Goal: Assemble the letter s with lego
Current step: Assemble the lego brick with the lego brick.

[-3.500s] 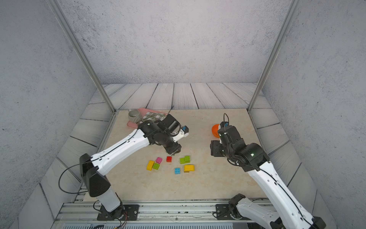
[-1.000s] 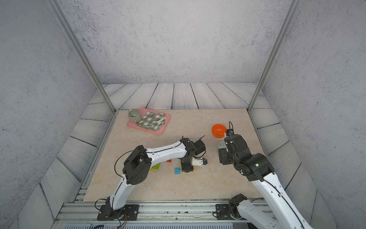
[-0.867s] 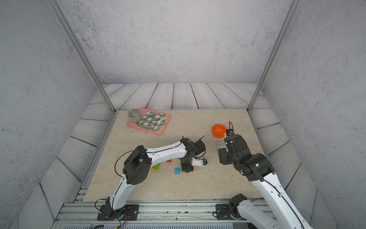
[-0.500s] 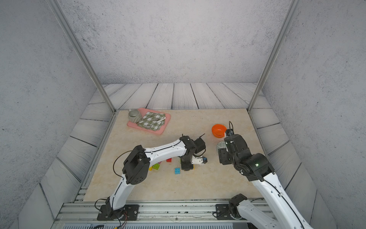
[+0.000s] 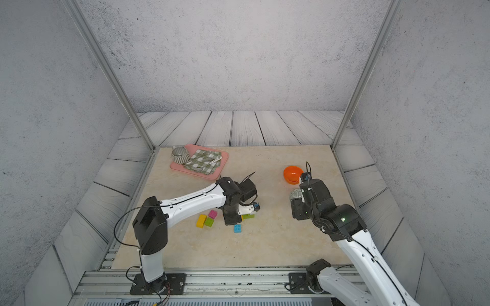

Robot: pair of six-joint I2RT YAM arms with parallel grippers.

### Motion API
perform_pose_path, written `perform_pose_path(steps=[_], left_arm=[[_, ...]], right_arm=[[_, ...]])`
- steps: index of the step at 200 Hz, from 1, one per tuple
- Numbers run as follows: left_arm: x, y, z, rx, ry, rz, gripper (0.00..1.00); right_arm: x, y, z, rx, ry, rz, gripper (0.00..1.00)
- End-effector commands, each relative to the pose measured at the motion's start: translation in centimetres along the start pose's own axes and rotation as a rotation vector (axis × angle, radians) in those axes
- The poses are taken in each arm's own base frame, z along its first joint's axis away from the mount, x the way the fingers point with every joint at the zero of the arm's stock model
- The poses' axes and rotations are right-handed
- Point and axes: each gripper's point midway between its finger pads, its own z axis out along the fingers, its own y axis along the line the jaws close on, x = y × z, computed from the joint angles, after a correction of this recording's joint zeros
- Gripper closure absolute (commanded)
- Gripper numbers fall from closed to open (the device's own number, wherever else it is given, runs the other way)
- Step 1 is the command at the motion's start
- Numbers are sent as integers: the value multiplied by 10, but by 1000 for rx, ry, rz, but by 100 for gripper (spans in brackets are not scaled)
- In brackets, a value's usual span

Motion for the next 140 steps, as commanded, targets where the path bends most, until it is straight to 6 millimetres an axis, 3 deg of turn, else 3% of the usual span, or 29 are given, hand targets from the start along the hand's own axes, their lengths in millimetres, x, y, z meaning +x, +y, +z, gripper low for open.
perform_pose_path(steps=[1,35,140], left_arm=[[-2,-1,13,18,2,-24,84],[-5,-4,25,40,6,-28,85],[-10,-12,29,57,-27,-4,86]], right_arm=[[3,1,2,-7,9,6,29],[3,0,2,-2,10,5,29],[2,2,4,-7,17,4,28]])
